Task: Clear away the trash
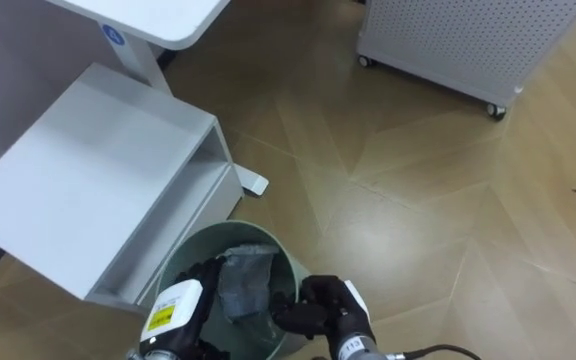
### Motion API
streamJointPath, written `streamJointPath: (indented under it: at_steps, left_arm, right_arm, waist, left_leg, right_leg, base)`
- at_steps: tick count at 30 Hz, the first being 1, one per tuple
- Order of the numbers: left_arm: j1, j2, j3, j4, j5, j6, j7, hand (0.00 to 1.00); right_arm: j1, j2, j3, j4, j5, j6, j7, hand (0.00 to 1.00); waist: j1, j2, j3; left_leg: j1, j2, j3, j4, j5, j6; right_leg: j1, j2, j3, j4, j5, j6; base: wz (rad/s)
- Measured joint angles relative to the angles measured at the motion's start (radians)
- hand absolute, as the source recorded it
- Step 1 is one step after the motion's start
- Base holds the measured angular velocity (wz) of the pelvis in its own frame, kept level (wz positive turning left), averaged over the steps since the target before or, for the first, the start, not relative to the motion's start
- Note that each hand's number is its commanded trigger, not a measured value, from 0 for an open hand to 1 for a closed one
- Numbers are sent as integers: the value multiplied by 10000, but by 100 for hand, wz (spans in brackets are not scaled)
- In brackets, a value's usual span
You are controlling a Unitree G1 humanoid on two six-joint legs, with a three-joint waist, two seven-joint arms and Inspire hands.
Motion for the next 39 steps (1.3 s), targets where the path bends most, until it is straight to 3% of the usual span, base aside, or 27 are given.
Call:
streamJointPath:
  at_steps: [14, 20, 26, 28, 30, 31, 32, 36, 39]
  left_arm:
    - [218, 109, 30, 41, -133, -63, -370, 0]
    - [703, 127, 67, -45, -88, -549, -445, 0]
    - [1423, 291, 378, -758, 25, -1383, -341, 0]
    - [1768, 495, 438, -1095, 111, -1711, -305, 0]
    - [2169, 584, 728, -1296, 321, -1787, -113, 0]
    - [2527, 755, 994, -1578, 381, -1791, 33, 0]
    - [2687, 860, 1145, -1703, 410, -1794, 81, 0]
    - [3723, 1518, 1772, -2559, 416, -1789, 519, 0]
    - [4297, 1681, 1898, -3082, 409, -1778, 569, 0]
  right_arm:
    - [151, -100, -125, -20, -941, -26, -314, 100]
    - [729, -303, -148, 29, -1020, -145, -445, 100]
    - [1358, -369, -1026, 547, -1226, -687, -401, 100]
    - [1635, -415, -1330, 984, -1207, -775, -311, 100]
    - [2073, -422, -1758, 1172, -1239, -902, -303, 100]
    - [2478, -429, -2126, 1172, -1238, -909, -330, 100]
    - [2650, -443, -2289, 1182, -1238, -911, -344, 100]
    - [3506, -666, -2874, 1244, -1271, -944, -386, 100]
    - [3847, -762, -3302, 1560, -1266, -945, -583, 100]
  waist:
    - [-252, -4, -1]
    - [-415, -15, -1]
    - [-477, -8, -14]
    - [-444, 18, -51]
    - [-467, 41, -123]
    - [-459, 64, -263]
    - [-462, 59, -343]
    - [-545, 87, -450]
    - [-566, 58, -564]
  left_leg:
    - [520, -12, 21, -252, -12, 21]
    - [1729, -23, 99, -890, -5, 10]
    - [3062, -113, 95, -1848, 92, -48]
    - [3686, -132, 95, -2319, 150, -57]
    - [4218, -161, 98, -2710, 172, -55]
    - [4483, -165, 96, -2925, 179, -57]
    - [4609, -172, 96, -3046, 186, -60]
    - [6056, -177, 132, -3940, 269, -64]
    - [6908, -210, 151, -4455, 288, -63]
  right_leg:
    - [533, -132, -249, -222, -41, -23]
    - [1663, -94, -234, -715, -88, 69]
    - [3005, 111, -207, -1712, 27, 224]
    - [3621, 190, -219, -2170, 89, 290]
    - [4123, 251, -223, -2494, 92, 329]
    - [4385, 270, -239, -2674, 89, 359]
    - [4506, 304, -240, -2747, 88, 372]
    - [5945, 460, -206, -3657, 134, 503]
    - [6692, 557, -125, -3995, 72, 617]
  base:
    - [0]
    - [-2]
    - [-7]
    - [-4]
    - [0]
    - [0]
    - [0]
    - [-7]
    - [0]
